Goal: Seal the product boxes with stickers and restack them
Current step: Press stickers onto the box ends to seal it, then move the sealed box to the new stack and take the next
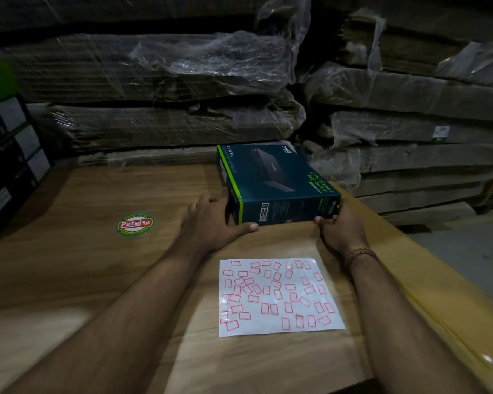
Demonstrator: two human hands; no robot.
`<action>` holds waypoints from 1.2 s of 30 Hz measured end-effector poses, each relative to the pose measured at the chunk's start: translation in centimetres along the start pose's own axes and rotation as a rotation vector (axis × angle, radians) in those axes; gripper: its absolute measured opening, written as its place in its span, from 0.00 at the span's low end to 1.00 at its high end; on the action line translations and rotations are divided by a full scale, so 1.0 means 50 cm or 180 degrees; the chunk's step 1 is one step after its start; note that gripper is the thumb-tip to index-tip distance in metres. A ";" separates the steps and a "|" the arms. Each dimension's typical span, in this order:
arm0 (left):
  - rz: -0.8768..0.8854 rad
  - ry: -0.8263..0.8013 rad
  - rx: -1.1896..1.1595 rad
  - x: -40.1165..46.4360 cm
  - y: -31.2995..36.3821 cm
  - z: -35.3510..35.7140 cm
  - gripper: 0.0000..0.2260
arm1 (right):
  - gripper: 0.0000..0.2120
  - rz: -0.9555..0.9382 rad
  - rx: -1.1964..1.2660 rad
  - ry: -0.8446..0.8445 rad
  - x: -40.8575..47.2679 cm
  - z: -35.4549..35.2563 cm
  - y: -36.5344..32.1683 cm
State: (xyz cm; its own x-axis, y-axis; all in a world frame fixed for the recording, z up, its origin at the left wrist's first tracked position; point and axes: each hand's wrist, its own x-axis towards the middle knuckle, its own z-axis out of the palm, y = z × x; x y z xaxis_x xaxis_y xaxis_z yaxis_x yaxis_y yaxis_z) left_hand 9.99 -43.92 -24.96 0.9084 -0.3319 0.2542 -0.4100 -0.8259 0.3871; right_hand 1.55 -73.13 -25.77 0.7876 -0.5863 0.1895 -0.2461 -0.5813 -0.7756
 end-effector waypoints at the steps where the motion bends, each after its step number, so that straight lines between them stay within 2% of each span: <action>1: 0.0017 0.0016 -0.0017 0.000 -0.002 0.001 0.48 | 0.25 0.0000 0.0003 -0.0001 0.001 0.001 0.001; 10: 0.0210 0.0254 -0.0143 -0.022 -0.012 -0.004 0.44 | 0.25 0.0156 0.0121 0.0139 -0.016 -0.001 -0.009; 15: 0.0064 0.0409 -0.0645 -0.049 -0.018 -0.023 0.56 | 0.22 0.0132 0.0198 0.0316 -0.041 0.002 -0.024; 17: -0.0038 0.0375 -0.0990 -0.065 -0.021 -0.031 0.56 | 0.24 0.0018 0.0249 0.0485 -0.059 0.001 -0.039; 19: -0.0276 0.0320 -0.1732 -0.087 -0.020 -0.042 0.51 | 0.26 -0.0111 0.0215 0.0651 -0.073 -0.002 -0.052; 22: -0.0706 0.0582 -0.2717 -0.119 -0.029 -0.051 0.33 | 0.26 -0.0010 0.0133 0.0698 -0.097 -0.007 -0.073; 25: -0.0788 0.0968 -0.3074 -0.154 -0.055 -0.059 0.19 | 0.31 0.0231 0.0052 0.0935 -0.134 -0.005 -0.100; 27: -0.0815 0.1026 -0.3361 -0.182 -0.062 -0.069 0.10 | 0.30 0.0360 -0.0052 0.0967 -0.171 0.006 -0.129; 30: -0.0887 0.1031 -0.3663 -0.222 -0.069 -0.079 0.08 | 0.27 0.0255 0.0012 0.0761 -0.235 0.030 -0.184; 33: -0.0927 0.0999 -0.3765 -0.265 -0.080 -0.101 0.06 | 0.18 -0.0248 0.0035 0.0425 -0.294 0.057 -0.239; 36: -0.1061 0.1184 -0.3837 -0.308 -0.101 -0.153 0.05 | 0.12 -0.0763 0.0075 0.0014 -0.346 0.083 -0.299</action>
State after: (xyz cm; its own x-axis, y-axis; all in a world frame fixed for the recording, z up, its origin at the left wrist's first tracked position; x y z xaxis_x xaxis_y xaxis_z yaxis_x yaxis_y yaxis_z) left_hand -2.55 -31.12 -24.05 0.9827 0.1139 0.1458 -0.1618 0.1469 0.9758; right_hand -6.06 -51.93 -19.97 0.8194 -0.4358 0.3725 -0.0391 -0.6908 -0.7220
